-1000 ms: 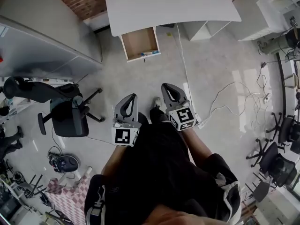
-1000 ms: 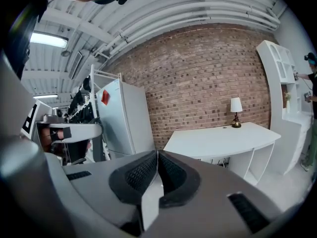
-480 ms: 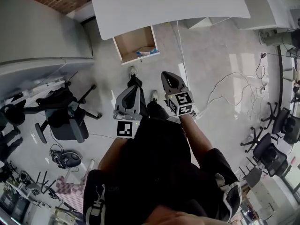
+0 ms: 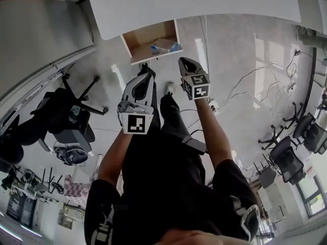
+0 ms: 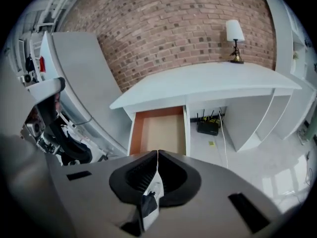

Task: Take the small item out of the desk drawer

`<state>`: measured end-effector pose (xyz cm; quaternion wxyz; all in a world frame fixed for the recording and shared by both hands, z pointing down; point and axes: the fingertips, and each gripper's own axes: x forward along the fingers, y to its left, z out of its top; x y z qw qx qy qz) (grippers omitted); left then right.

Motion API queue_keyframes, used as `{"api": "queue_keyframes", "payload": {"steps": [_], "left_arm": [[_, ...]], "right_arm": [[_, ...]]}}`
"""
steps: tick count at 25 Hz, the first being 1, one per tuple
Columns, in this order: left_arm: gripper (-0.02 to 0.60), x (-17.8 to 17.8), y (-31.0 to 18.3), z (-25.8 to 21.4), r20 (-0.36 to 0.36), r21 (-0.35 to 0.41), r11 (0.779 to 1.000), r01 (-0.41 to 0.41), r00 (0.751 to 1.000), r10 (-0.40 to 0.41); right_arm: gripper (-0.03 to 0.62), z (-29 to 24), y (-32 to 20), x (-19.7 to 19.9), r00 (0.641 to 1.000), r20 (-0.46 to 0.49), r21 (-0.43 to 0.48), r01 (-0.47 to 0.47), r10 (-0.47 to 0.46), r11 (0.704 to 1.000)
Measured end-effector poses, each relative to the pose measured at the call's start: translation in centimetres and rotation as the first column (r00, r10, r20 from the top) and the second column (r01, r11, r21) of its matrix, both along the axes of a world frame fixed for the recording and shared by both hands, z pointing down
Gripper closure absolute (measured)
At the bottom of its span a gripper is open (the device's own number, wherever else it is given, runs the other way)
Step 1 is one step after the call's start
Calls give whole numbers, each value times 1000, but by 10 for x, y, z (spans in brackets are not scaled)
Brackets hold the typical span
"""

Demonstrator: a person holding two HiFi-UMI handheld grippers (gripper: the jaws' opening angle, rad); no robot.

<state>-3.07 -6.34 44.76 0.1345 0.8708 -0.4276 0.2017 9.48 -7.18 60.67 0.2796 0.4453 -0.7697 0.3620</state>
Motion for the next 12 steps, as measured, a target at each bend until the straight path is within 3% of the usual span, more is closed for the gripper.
{"api": "queue_keyframes", "payload": {"steps": [4,8,12], "left_arm": [[569,16,-15,60,23,-48,999,-25,999,27],[569,29,-30,105,24,-45,997,-58,998,59],[569,34,-34,146,90,-64,989,-137,986,143]], "right_arm": [[565,70,-13,6,1000,8,-89,-11,11,996],[565,112,-30,10,1000,5,-129,-29,30,991],[565,145,-36,5,1000,-9,-184,-27,25,983]]}}
